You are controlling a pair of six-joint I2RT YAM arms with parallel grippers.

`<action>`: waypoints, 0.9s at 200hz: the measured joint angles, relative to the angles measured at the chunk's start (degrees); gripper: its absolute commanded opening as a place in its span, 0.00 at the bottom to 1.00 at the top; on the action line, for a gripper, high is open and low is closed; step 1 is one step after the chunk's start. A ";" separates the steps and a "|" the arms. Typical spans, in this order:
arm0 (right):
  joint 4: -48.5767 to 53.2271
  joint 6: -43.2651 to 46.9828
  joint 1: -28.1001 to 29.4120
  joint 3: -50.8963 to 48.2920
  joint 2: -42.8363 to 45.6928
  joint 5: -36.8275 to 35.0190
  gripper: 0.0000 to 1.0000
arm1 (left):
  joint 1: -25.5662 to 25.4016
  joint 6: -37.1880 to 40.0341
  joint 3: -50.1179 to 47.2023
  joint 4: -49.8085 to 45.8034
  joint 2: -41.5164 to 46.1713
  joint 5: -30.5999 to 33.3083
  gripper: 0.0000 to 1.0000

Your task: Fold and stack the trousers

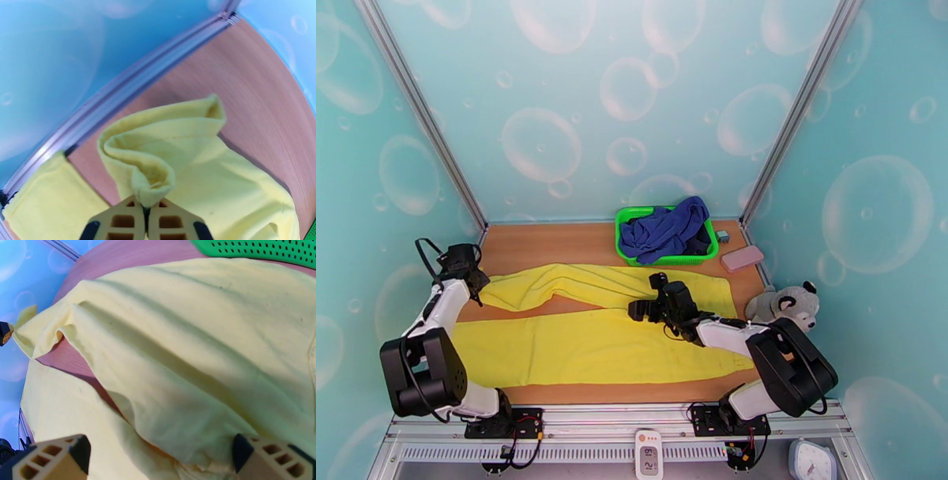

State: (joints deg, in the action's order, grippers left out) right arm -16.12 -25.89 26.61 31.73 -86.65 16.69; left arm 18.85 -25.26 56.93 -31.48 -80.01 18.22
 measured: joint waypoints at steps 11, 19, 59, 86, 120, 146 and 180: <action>-0.17 0.00 0.00 0.04 -0.70 0.15 0.99 | 2.23 0.11 -3.80 -1.14 4.26 -0.55 0.33; -0.22 0.00 0.00 0.11 -1.16 0.31 0.99 | 3.80 0.11 -6.36 -1.77 7.37 -0.96 0.42; 0.09 0.02 0.02 2.82 -3.80 1.53 0.99 | 8.76 -0.28 -12.63 -1.03 16.57 -2.40 0.78; 0.07 0.02 0.17 4.26 -4.07 1.73 0.99 | 8.90 0.37 -10.51 1.66 9.20 -6.05 0.77; 1.38 0.02 0.94 4.31 -3.74 1.64 0.99 | 8.90 2.21 -1.14 2.51 -7.74 -8.44 0.75; 3.13 0.07 1.09 4.33 -2.32 1.36 0.99 | 8.90 3.48 4.61 3.19 -16.26 -8.17 0.76; 5.44 0.02 1.55 5.99 -1.84 1.05 0.99 | 8.81 4.70 8.44 3.45 -22.38 -9.01 0.73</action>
State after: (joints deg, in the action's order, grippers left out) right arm -10.68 -25.87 28.16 37.71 -88.49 17.74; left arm 27.66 -20.56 65.36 -28.03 -102.39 9.21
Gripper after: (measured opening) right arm 0.993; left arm 0.739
